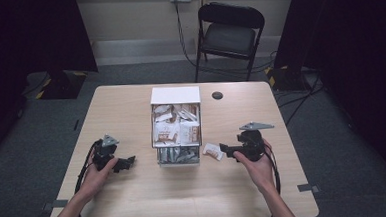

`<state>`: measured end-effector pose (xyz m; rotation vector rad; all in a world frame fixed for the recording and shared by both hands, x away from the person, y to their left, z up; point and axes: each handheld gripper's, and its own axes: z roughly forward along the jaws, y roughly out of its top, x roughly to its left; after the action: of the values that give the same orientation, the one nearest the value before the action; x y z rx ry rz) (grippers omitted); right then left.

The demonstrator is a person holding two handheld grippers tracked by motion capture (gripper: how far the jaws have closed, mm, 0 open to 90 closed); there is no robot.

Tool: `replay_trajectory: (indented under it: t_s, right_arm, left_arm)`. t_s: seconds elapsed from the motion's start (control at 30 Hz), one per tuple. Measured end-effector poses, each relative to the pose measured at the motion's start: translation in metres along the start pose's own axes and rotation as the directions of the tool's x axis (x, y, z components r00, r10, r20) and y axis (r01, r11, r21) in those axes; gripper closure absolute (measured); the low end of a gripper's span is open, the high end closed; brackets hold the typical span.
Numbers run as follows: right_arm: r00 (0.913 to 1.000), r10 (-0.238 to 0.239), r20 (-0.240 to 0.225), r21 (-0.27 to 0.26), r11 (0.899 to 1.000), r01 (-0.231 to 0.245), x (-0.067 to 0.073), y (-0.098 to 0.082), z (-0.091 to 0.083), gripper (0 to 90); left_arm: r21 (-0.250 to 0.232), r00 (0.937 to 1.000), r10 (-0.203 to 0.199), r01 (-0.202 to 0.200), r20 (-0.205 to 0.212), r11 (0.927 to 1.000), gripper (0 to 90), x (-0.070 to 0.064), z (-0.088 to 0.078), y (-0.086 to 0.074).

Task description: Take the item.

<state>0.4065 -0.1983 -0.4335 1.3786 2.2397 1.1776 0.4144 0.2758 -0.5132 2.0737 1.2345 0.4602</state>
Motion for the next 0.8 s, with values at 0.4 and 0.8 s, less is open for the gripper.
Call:
replay_trajectory:
  t_s: [0.4, 0.8]
  right_arm:
    - [0.9873, 0.103, 0.121, -0.018, 0.995, -0.102, -0.025, -0.028, -0.025, 14.7]
    - [0.9596, 0.136, 0.246, 0.054, 0.987, -0.154, -0.072, -0.053, -0.029, 14.8]
  left_arm:
    - [0.001, 1.0, 0.0, 0.0, 0.0, 1.0, 0.0, 0.0, 0.0, 0.0]
    - [0.005, 1.0, 0.005, -0.005, -0.002, 1.0, 0.0, 0.0, -0.001, 0.0]
